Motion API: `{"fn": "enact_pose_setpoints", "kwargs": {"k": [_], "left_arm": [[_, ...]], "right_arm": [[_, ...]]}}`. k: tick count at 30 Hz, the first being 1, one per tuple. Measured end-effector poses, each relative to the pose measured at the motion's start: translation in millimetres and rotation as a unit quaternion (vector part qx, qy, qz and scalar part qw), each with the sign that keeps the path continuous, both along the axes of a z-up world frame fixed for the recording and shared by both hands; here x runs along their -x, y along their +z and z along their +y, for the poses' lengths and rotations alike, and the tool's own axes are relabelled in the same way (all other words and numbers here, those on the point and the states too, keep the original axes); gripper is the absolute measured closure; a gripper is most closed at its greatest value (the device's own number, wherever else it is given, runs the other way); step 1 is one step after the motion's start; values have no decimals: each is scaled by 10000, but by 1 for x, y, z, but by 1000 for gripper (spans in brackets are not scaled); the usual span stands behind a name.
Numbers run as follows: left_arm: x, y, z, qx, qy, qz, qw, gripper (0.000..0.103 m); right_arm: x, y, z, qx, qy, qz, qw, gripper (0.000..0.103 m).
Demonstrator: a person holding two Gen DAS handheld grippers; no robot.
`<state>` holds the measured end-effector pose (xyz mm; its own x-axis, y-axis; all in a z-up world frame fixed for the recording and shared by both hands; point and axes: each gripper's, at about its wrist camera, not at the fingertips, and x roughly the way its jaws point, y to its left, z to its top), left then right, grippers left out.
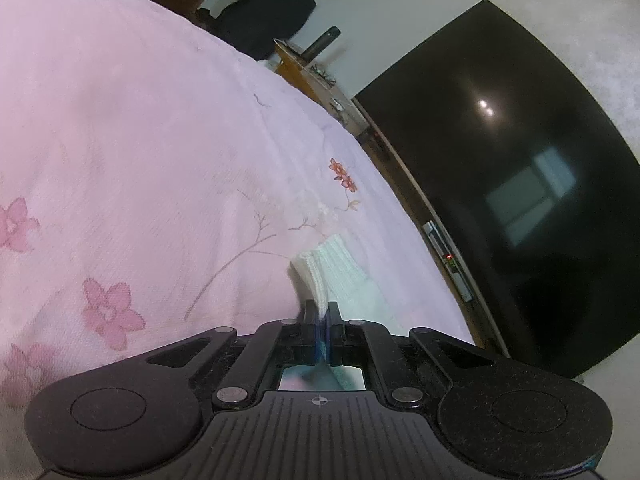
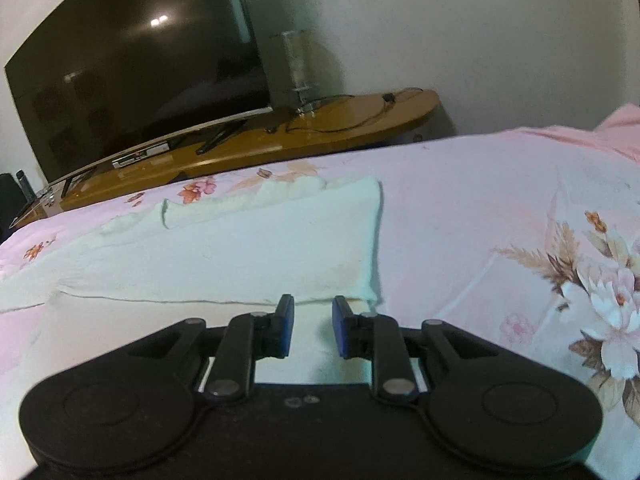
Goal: Fold small clothes
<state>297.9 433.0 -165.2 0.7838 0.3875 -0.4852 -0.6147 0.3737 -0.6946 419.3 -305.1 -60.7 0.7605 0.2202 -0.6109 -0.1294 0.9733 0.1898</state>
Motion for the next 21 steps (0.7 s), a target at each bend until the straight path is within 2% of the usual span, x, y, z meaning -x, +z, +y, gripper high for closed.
{"fn": "enact_pose_setpoints", "kwargs": {"k": [3,6,9,11,14,18,21], "left_arm": [[-7,8,-5,-25,9,146,9999,100],[-21,32,-19,-292,-136,-65,9995,100],[-49,65,-56,-765,-707,-403,9937,100],[-77,83,-92,-1136,-1272,-408,9845,100],[-121,105,-165,-1595,-2178,-377,9621,100],[-169,116,-260,-2015,-3099,19,9292,100],[-194,111,-335,-2271,-3871,225,8934,100]], "right_arm": [[1,-2,-4,-22,-60,25,10000,81],[2,-3,-8,-47,-147,36,9999,81],[2,-2,-14,-50,-292,15,9996,81],[2,-2,-17,-86,-403,24,9991,80],[4,-3,-20,-154,-557,21,9983,80],[8,-2,-24,-255,-658,-26,9975,80],[12,-1,-31,-258,-727,-90,9970,80]]}}
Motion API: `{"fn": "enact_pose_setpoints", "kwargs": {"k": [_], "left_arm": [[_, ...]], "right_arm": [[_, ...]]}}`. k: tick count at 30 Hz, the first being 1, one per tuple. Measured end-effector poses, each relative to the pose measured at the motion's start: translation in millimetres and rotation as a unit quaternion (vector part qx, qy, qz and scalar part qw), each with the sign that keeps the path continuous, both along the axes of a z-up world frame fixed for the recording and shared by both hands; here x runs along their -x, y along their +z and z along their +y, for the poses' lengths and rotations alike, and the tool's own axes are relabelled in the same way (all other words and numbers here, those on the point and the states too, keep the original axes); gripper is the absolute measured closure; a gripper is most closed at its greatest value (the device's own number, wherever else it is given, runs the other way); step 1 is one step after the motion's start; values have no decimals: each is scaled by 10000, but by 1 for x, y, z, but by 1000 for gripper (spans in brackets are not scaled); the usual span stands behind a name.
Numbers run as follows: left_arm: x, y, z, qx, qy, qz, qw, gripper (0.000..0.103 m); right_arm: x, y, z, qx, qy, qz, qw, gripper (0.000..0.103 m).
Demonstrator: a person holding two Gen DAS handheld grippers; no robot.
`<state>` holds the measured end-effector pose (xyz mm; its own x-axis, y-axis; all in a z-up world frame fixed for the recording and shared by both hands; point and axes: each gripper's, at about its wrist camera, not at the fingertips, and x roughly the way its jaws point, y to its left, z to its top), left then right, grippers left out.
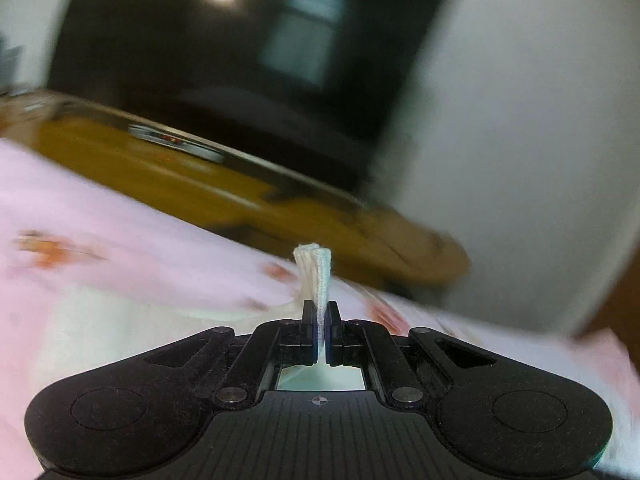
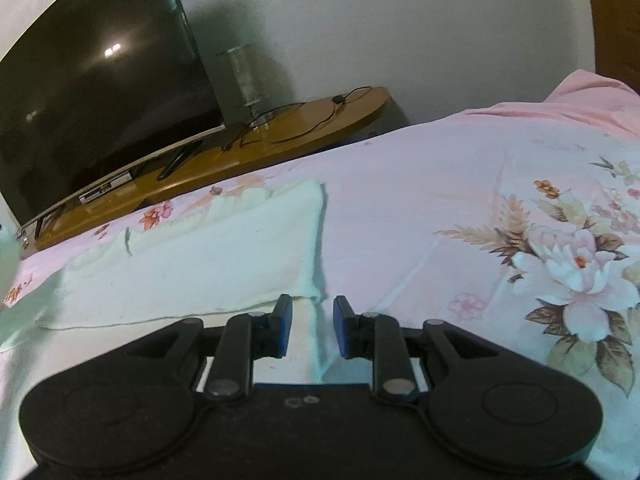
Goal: Fold small clothes
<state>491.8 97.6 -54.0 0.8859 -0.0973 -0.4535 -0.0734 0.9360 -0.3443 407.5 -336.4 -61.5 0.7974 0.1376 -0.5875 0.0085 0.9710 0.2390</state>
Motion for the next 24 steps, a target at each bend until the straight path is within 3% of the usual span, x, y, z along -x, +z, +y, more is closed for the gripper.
{"fn": "enact_pose_setpoints", "kwargs": {"k": [6,10,11,12,13,14,18,24], "left_arm": [[-25,-22,-120,-529,-1017,379,9927,100],[-40,-43,-167,-630,-1460,829,9838,99],[-40,-44,-177,-629,-1548,921,9816,95],[-31,-43,-181,-609,-1566,843,9822,71],[-24,-41,-180,-513,-1628,718,9827,41],[-18,-38,-176,-422,-1606,581,9844,32],[19,-23,-129,-252,-1058,370,9934,30],[81,-29,-42,-370,203,644,9970,30]], "right_arm": [[10,-1,-27,-95,-232,-8,9997,79],[16,-3,-42,-163,-381,10,9991,76],[17,-3,-44,-185,-404,20,9990,75],[17,-3,-46,-222,-412,25,9989,74],[17,-2,-47,-258,-407,19,9988,70],[17,-2,-46,-294,-403,2,9988,67],[10,5,-32,-662,-210,-163,9975,66],[-34,-6,24,-1630,435,73,9856,66]]}}
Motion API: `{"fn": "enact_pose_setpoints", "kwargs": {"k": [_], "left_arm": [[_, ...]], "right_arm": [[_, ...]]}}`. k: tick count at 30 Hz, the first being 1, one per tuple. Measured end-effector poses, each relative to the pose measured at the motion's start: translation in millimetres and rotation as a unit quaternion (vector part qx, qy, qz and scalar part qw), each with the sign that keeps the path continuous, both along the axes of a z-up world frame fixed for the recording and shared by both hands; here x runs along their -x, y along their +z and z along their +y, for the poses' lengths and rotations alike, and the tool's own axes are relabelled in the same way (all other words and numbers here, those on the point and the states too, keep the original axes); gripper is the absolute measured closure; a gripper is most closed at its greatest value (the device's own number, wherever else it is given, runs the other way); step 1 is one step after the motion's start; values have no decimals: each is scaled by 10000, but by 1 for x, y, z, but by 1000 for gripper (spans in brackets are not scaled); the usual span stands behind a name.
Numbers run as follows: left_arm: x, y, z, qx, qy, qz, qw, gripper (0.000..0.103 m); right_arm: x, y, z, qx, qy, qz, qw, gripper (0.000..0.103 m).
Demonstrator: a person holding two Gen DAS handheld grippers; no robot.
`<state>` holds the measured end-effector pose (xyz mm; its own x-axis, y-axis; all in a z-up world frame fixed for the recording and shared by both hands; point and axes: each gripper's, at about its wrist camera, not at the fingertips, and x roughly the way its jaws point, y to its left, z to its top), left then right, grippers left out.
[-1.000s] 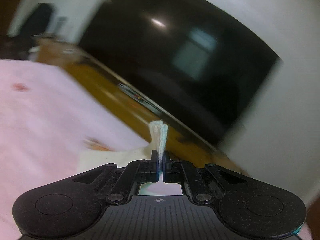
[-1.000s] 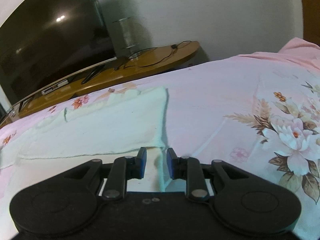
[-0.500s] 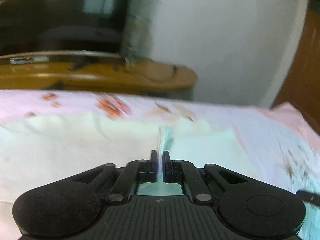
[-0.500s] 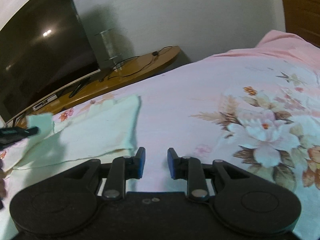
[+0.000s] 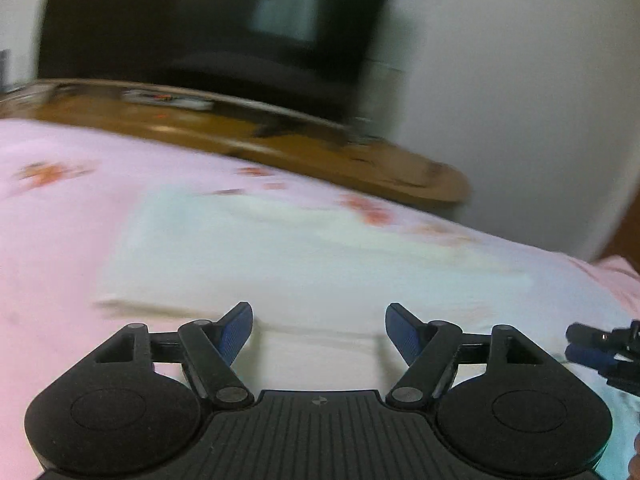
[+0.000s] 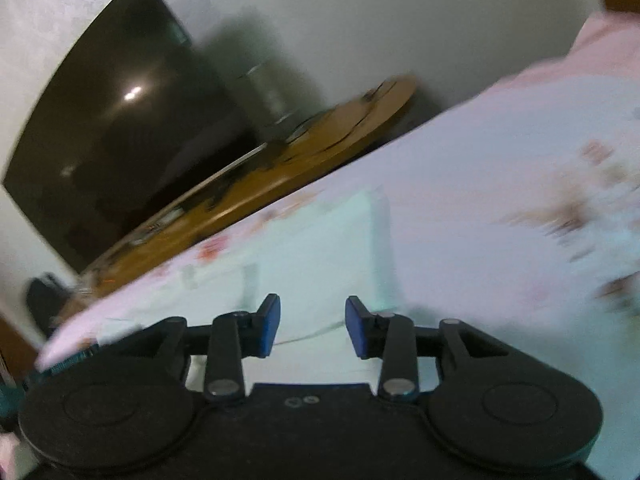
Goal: Fold small clothes
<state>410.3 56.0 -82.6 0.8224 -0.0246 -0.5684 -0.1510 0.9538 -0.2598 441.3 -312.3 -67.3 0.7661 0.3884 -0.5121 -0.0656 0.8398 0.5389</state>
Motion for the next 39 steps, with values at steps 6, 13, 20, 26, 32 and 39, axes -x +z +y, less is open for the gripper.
{"fn": "enact_pose_setpoints", "kwargs": {"k": [6,13,20,26,32,39], "left_arm": [[10,-20,50,-162,635,355,9972,30],[-21,-33,60,-117,462,507,9976,30],[-35,-35,51,-481,593,556,9955,30],[-40,-34,45,-724,459,639,9943,30],[-38,-33,50,-718,276,620,9951,32],[-36,-32,57,-550,229,603,9964,35]], "right_arm": [[-43,-24,54,-244,336,333,9986,68],[-63,-28,79,75,477,347,9982,80],[-47,-6,79,484,502,-287,9972,98],[-34,13,44,778,212,-573,9951,98],[-26,11,18,800,-110,-553,9952,98],[-19,24,13,885,-172,-802,9927,98]]}}
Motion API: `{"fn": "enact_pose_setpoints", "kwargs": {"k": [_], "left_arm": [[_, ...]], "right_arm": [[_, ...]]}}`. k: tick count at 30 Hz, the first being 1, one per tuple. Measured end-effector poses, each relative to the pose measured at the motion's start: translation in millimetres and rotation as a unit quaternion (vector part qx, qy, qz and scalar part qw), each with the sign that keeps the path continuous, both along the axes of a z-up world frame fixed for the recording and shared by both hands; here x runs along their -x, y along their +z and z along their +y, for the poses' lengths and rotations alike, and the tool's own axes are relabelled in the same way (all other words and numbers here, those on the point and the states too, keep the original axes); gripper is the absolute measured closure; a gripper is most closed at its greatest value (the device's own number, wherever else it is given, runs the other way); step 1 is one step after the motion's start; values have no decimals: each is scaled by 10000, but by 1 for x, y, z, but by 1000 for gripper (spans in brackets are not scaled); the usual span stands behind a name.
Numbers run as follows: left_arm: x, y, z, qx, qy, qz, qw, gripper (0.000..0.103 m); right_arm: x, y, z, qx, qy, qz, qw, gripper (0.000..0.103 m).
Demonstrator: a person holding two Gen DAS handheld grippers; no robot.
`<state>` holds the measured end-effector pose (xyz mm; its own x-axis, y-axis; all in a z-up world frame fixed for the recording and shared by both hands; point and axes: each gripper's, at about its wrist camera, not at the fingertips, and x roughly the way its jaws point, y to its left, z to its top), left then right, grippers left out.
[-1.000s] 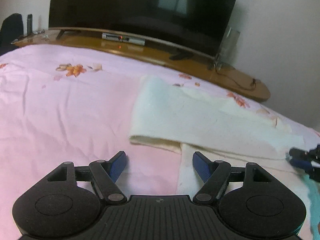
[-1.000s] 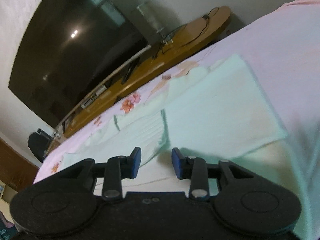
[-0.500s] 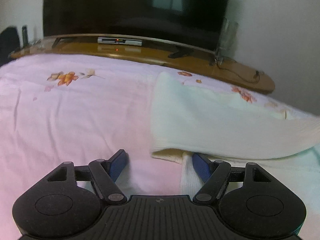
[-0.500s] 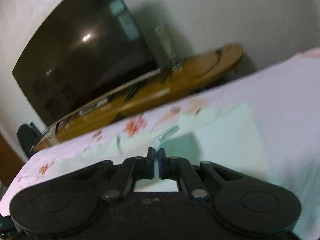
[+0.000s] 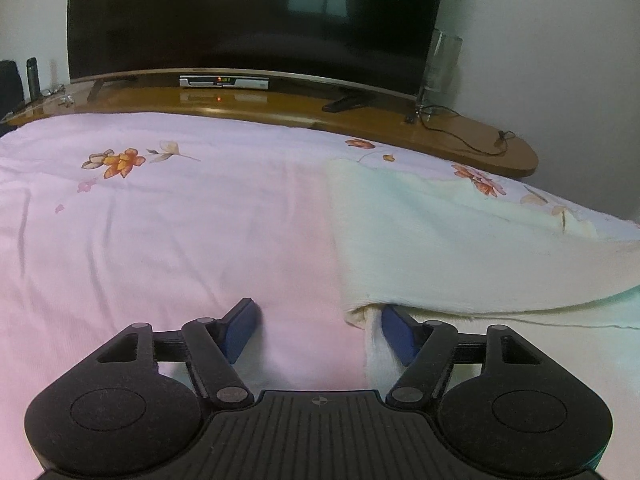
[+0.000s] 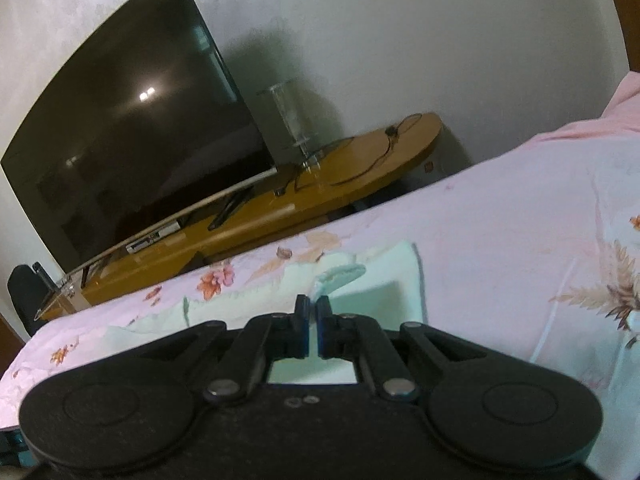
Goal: Fold small clothes
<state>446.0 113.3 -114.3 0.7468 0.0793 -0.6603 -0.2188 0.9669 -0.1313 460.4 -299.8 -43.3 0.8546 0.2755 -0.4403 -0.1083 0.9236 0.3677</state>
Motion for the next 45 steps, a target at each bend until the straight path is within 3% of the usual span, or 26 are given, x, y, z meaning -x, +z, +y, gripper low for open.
{"fn": "enact_pose_setpoints", "kwargs": {"k": [7,11,12,15,23,25,29,33,36,41,45], "left_arm": [[1,1,7,165,10,9,9999,40],[1,1,8,192,25,-11,9998,40],[1,1,10,278,66,-18,9996,40],[0,1,14,391,78,2,9992,40],[-1,2,18,421,8,46,9991,43],[-1,2,16,331,-29,55,9994,43],[-4,2,9,71,-110,131,9998,43],[-3,2,9,37,-152,126,9998,43],[-4,3,8,24,-168,158,9997,43],[-3,2,8,-34,-265,158,9995,42],[-2,2,6,-100,-275,147,9995,42]], "right_arm": [[-7,14,5,146,204,-53,9997,98],[7,26,2,111,217,-533,9983,98],[7,18,0,250,126,-458,9986,98],[-12,-30,-10,347,-15,943,9949,98],[-11,-41,-18,165,-81,913,9957,98],[-5,-36,-18,165,-56,767,9969,98],[-13,-47,-16,340,2,957,9948,98],[-8,-36,-16,336,-83,648,9973,98],[-17,-52,-14,477,-86,985,9940,98],[-8,-42,-13,514,-62,796,9955,99],[-9,-50,-15,553,-52,900,9944,99]]}}
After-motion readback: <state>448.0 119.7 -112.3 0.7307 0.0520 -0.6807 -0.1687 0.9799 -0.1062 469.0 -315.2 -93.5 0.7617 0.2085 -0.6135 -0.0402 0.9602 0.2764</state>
